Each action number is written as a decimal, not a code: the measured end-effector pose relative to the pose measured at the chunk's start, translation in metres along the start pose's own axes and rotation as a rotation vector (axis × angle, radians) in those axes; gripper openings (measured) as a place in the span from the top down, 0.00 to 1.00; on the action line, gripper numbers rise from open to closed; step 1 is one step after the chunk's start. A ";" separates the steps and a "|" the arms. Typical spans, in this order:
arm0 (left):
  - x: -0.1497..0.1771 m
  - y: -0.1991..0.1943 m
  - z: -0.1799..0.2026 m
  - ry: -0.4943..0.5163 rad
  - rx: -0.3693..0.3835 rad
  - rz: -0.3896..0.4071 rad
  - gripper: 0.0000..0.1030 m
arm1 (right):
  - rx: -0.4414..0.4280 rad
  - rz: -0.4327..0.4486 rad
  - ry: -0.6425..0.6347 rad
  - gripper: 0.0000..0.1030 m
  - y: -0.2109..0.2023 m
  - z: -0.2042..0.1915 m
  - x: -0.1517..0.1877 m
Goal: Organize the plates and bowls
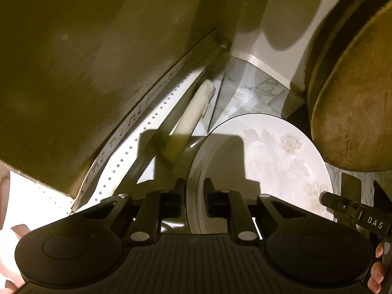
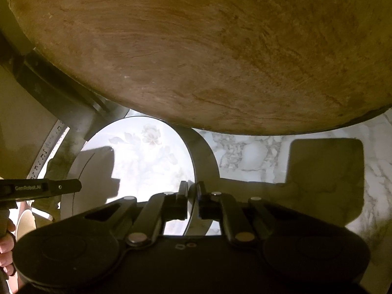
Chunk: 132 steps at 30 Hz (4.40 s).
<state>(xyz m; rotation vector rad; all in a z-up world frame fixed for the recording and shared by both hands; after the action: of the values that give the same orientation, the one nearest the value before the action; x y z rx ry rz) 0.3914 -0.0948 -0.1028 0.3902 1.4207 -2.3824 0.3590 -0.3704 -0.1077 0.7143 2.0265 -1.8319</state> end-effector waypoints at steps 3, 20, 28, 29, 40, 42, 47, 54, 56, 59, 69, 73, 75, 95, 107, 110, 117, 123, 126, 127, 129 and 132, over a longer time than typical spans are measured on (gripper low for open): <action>-0.001 -0.001 0.001 -0.004 -0.002 -0.008 0.89 | -0.010 -0.005 0.003 0.95 0.000 0.002 -0.001; 0.005 -0.001 0.013 0.017 0.042 -0.029 0.90 | -0.008 -0.019 0.023 0.95 -0.015 0.030 0.009; 0.017 -0.006 0.046 0.077 0.104 -0.035 0.90 | 0.010 -0.004 0.094 0.95 -0.044 0.061 0.029; 0.020 -0.007 0.052 0.090 0.113 -0.037 0.90 | 0.015 -0.001 0.104 0.95 -0.047 0.064 0.032; 0.067 -0.016 0.102 0.187 0.216 -0.086 0.90 | 0.109 0.045 0.223 0.95 -0.109 0.109 0.088; 0.079 -0.017 0.110 0.207 0.230 -0.102 0.90 | 0.126 0.049 0.241 0.95 -0.116 0.113 0.101; 0.111 -0.020 0.122 0.242 0.248 -0.150 0.90 | 0.150 0.040 0.300 0.95 -0.134 0.133 0.139; 0.150 -0.020 0.133 0.285 0.258 -0.204 0.90 | 0.172 0.020 0.357 0.95 -0.146 0.148 0.182; 0.159 -0.018 0.134 0.296 0.258 -0.215 0.90 | 0.179 0.013 0.365 0.95 -0.149 0.151 0.192; 0.172 -0.017 0.135 0.312 0.254 -0.231 0.90 | 0.188 0.005 0.371 0.95 -0.151 0.154 0.204; 0.192 -0.015 0.137 0.335 0.247 -0.256 0.90 | 0.197 -0.001 0.384 0.95 -0.151 0.162 0.220; 0.194 -0.016 0.138 0.348 0.240 -0.253 0.90 | 0.198 0.002 0.375 0.94 -0.151 0.162 0.219; 0.194 -0.015 0.138 0.349 0.237 -0.249 0.90 | 0.199 0.003 0.372 0.94 -0.150 0.162 0.218; 0.191 -0.034 0.133 0.363 0.233 -0.201 0.90 | 0.226 0.078 0.296 0.76 -0.174 0.145 0.212; 0.201 -0.080 0.130 0.427 0.242 -0.089 0.85 | 0.191 0.210 0.141 0.65 -0.209 0.087 0.211; 0.204 -0.094 0.126 0.438 0.241 -0.058 0.83 | 0.174 0.223 0.120 0.60 -0.215 0.072 0.213; 0.211 -0.126 0.109 0.451 0.236 0.006 0.82 | 0.140 0.288 0.028 0.35 -0.230 0.029 0.219; 0.216 -0.154 0.090 0.443 0.227 0.080 0.48 | 0.128 0.344 -0.049 0.21 -0.241 -0.010 0.222; 0.217 -0.167 0.080 0.439 0.214 0.129 0.36 | 0.145 0.379 -0.094 0.10 -0.246 -0.028 0.223; 0.217 -0.170 0.077 0.436 0.210 0.136 0.35 | 0.151 0.393 -0.108 0.07 -0.248 -0.034 0.223; 0.217 -0.175 0.069 0.420 0.203 0.146 0.29 | 0.167 0.415 -0.134 0.02 -0.250 -0.042 0.221; 0.217 -0.178 0.058 0.398 0.192 0.162 0.28 | 0.164 0.430 -0.162 0.00 -0.249 -0.051 0.218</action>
<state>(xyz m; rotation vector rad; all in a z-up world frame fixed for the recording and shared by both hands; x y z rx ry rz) 0.1167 -0.0987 -0.0218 1.0378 1.2526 -2.4009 0.0458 -0.3004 -0.0136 0.9298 1.4922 -1.7438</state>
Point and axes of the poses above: each gripper's, at about its wrist camera, not at the fingertips, and y roughly the way its jaws point, z to its right, x to its underside, the point moved 1 cm from there along y, roughly the way its jaws point, and after that the axes turned 15 degrees about x, right-handed, at the moved point
